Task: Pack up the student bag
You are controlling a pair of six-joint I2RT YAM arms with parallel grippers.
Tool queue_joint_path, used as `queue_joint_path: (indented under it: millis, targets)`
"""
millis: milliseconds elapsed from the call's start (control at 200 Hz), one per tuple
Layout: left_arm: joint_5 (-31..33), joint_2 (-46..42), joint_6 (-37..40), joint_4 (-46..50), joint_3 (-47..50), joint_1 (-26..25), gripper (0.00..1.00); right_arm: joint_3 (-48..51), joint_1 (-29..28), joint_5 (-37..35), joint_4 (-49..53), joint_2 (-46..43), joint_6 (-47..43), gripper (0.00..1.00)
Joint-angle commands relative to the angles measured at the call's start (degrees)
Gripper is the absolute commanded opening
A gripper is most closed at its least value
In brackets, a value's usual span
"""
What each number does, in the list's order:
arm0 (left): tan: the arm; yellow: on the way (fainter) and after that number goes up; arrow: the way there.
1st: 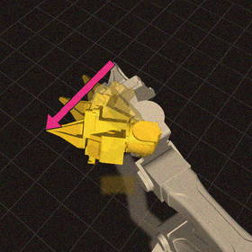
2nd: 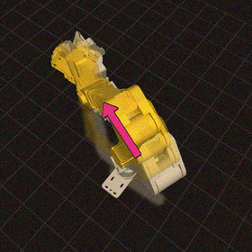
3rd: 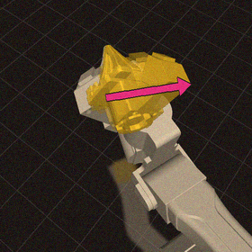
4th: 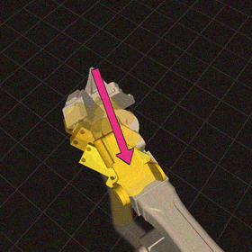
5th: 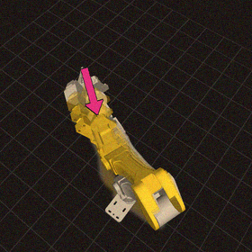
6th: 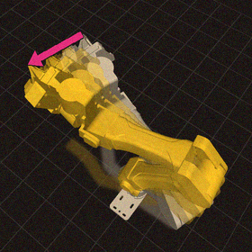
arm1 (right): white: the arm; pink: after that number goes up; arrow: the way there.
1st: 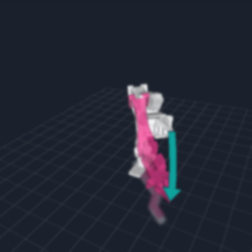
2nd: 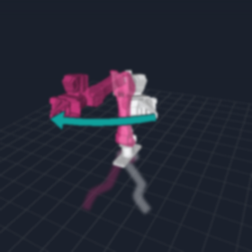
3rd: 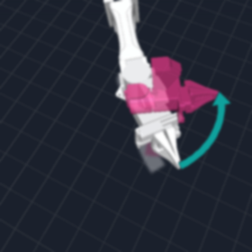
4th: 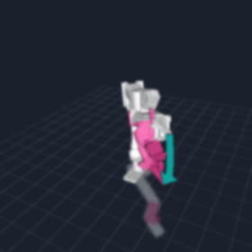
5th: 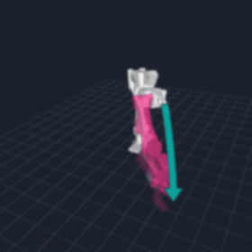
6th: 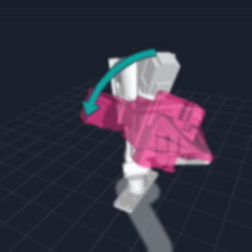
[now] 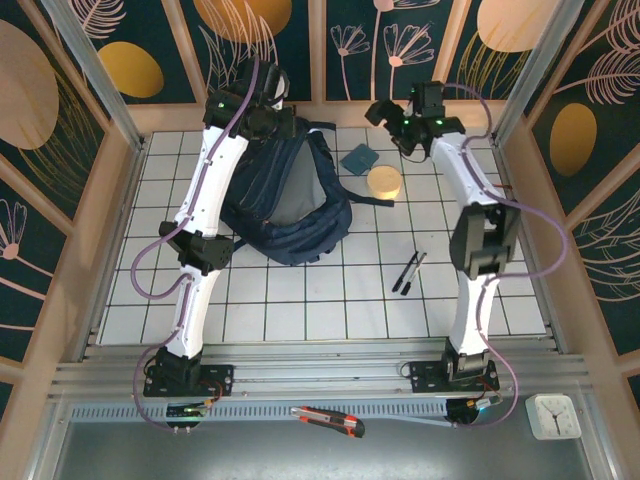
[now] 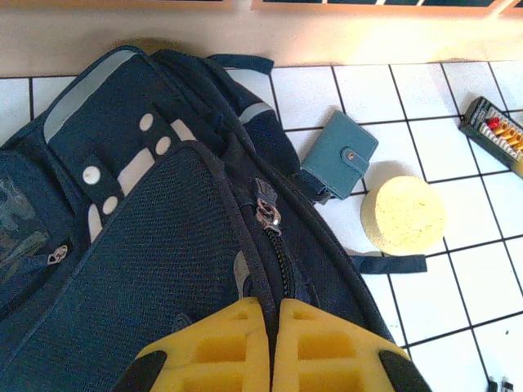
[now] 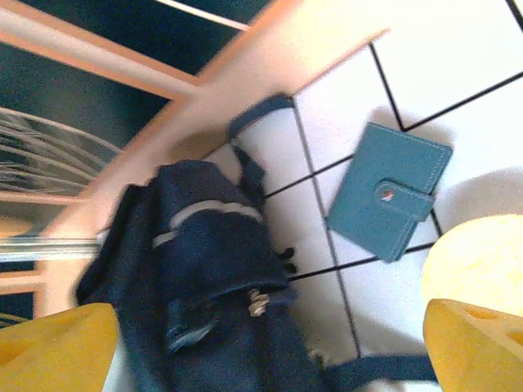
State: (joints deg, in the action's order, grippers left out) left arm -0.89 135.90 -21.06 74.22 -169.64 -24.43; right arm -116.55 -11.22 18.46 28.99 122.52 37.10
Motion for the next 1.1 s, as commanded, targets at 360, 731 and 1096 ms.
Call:
queue_joint_path:
  millis: [360, 731, 1096]
  targets:
    - [3.8, -7.4, 0.4, -2.3, 2.2, 2.9, 0.0, -18.9, 2.6, 1.5, -2.6, 25.0, -9.6, 0.94]
    - [8.3, -7.8, 0.3, -1.0, 2.5, 3.5, 0.0, -19.8, 4.0, 9.1, -12.5, 30.2, -9.0, 0.95]
    - [13.0, -12.8, 0.2, 0.4, 4.1, 6.8, 0.0, -25.2, 3.3, 19.2, -20.8, 39.4, 0.0, 0.97]
